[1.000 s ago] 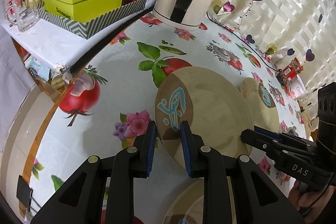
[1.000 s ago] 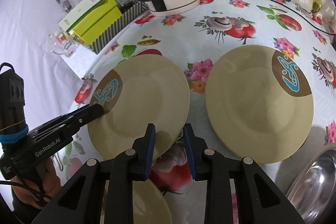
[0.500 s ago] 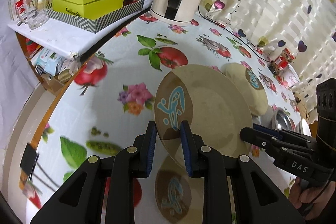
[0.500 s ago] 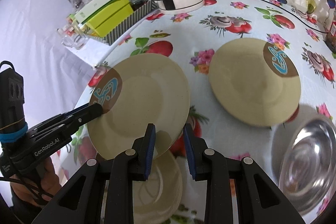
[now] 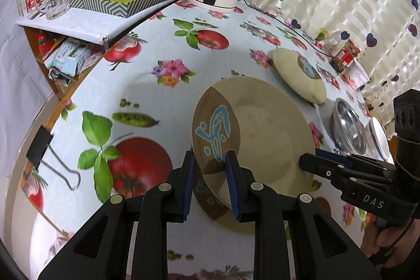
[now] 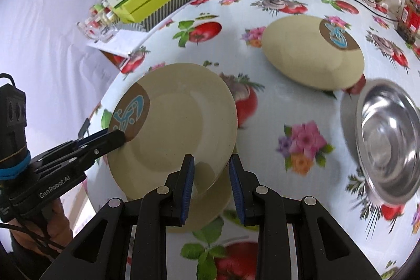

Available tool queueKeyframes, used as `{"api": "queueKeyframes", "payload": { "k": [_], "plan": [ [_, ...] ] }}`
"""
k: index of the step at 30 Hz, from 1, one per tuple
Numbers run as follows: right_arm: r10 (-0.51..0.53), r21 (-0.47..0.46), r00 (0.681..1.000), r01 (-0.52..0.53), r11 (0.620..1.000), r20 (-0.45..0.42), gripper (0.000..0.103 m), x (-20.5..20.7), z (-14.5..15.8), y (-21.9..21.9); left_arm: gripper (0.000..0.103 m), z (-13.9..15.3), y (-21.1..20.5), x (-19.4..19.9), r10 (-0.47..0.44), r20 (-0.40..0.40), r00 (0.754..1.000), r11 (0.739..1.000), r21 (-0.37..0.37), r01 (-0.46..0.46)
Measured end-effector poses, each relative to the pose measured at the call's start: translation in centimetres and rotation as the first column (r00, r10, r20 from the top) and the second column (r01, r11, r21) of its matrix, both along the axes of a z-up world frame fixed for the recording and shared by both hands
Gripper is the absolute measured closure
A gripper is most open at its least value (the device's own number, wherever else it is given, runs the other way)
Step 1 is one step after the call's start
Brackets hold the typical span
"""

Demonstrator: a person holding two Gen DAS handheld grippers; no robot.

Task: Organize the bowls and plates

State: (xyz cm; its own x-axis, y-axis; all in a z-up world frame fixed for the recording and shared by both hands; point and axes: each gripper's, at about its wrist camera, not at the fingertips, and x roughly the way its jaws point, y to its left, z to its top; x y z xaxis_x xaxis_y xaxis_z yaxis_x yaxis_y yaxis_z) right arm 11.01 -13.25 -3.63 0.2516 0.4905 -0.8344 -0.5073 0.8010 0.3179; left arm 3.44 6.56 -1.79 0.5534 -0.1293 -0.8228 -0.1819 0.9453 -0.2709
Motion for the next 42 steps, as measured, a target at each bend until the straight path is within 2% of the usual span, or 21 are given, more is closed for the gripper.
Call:
{"api": "queueKeyframes", "payload": {
  "k": [12, 28, 42],
  "plan": [
    [0.006, -0.031, 1.0, -0.007, 1.0, -0.018, 0.076, -1.3, -0.9, -0.3, 0.079, -1.0, -0.7, -1.1, -0.006, -0.026, 1.0, 1.0, 0.001, 0.006],
    [0.034, -0.069, 0.999, -0.034, 0.997, 0.004, 0.074, -1.7, -0.8, 0.1, 0.079, -1.3, -0.8, -1.5, -0.009, -0.035, 0.999, 1.0, 0.022, 0.009],
    [0.017, -0.051, 1.0, -0.015, 0.999, 0.024, 0.074, -1.6, -0.3, -0.4, 0.079, -0.3, -0.3, -1.8, 0.001, -0.003, 1.0, 0.999, 0.045, -0.001]
  ]
}}
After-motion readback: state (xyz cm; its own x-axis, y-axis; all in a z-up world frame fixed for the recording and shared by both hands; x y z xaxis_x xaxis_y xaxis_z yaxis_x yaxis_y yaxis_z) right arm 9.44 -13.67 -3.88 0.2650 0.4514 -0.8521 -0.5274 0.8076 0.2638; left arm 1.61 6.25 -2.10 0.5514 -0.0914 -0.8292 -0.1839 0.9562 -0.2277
